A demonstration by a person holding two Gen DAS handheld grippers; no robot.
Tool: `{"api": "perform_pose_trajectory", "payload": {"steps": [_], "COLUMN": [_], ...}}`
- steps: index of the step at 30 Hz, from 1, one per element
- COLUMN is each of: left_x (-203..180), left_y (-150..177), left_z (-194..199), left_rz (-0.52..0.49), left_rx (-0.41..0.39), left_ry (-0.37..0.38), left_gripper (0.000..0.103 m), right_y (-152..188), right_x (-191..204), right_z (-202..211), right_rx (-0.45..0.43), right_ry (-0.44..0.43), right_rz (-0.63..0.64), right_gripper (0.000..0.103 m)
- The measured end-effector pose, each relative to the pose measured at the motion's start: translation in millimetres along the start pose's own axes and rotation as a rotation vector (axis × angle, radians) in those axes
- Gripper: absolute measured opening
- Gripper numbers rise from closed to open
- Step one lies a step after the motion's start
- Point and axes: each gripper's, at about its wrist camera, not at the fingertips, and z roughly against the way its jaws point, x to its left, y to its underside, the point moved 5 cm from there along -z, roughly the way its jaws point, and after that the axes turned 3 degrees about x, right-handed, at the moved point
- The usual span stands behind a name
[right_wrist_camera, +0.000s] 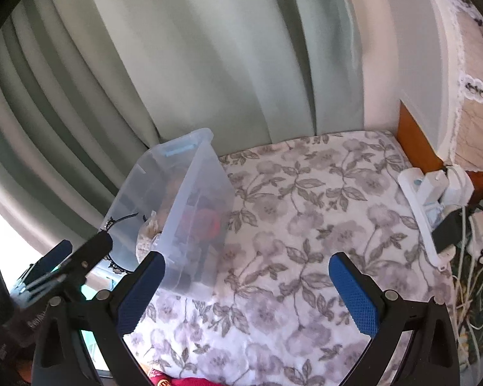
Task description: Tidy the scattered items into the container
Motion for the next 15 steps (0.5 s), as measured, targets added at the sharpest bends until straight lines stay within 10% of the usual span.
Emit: {"api": "perform_pose_trajectory", "payload": {"steps": [15], "left_x": [-14.1], "left_y": [5.9], "left_z": [9.8], "left_rz": [-0.017], "left_rx": [0.046], "left_ry": [0.024], "left_gripper": [0.103], "right_y": [7.9], "right_x": [6.3], "right_z": [20.4], "right_rx": [0.043], "right_ry": [0.071], "right_rz": [0.064], "right_gripper": [0.103]}}
